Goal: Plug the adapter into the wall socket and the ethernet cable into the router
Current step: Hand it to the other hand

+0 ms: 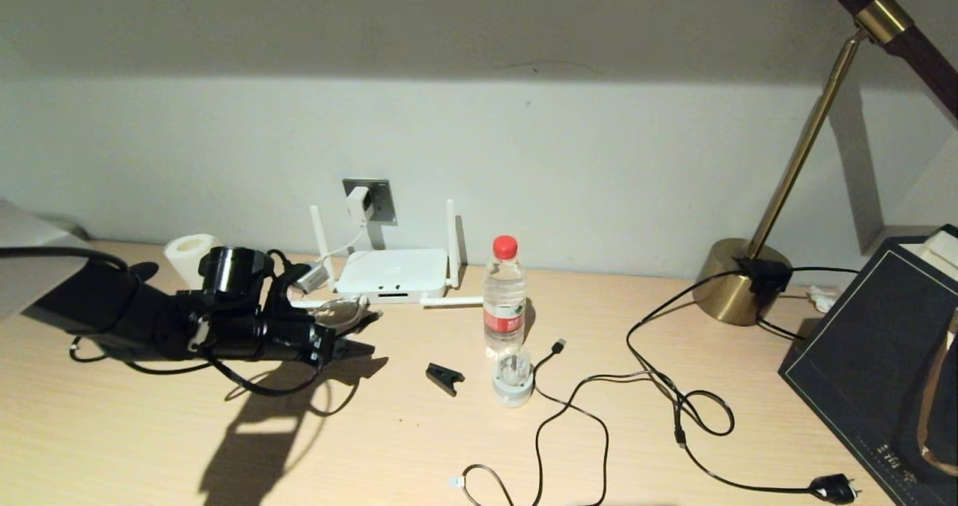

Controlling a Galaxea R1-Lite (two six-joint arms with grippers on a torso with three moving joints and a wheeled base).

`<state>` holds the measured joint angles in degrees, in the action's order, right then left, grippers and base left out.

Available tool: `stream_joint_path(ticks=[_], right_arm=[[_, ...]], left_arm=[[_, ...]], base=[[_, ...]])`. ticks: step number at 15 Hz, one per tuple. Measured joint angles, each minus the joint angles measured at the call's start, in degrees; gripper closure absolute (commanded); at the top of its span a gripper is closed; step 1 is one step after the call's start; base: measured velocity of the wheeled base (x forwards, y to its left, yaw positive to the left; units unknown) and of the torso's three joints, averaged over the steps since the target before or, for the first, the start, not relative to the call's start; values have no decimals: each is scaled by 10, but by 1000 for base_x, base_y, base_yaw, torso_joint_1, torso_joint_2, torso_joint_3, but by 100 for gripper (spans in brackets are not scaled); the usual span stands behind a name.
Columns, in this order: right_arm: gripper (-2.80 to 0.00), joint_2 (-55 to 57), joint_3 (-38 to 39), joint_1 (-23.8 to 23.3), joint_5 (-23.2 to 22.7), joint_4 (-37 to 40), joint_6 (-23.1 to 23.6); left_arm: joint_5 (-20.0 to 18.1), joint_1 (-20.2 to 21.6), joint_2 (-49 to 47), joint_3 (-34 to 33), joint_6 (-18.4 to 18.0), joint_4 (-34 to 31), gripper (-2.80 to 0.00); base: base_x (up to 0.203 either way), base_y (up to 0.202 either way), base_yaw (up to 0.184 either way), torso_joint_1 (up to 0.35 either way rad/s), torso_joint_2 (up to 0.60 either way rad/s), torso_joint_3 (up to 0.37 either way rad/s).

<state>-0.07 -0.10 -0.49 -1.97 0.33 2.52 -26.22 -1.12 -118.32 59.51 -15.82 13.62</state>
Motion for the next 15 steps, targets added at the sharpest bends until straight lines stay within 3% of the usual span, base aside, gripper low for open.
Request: stream_joint_path(ticks=[15], right_arm=[[0, 0, 0, 0, 0, 0, 0]], left_arm=[[0, 2, -50, 55, -2, 2, -280]], base=[[0, 0, 0, 0, 0, 0]])
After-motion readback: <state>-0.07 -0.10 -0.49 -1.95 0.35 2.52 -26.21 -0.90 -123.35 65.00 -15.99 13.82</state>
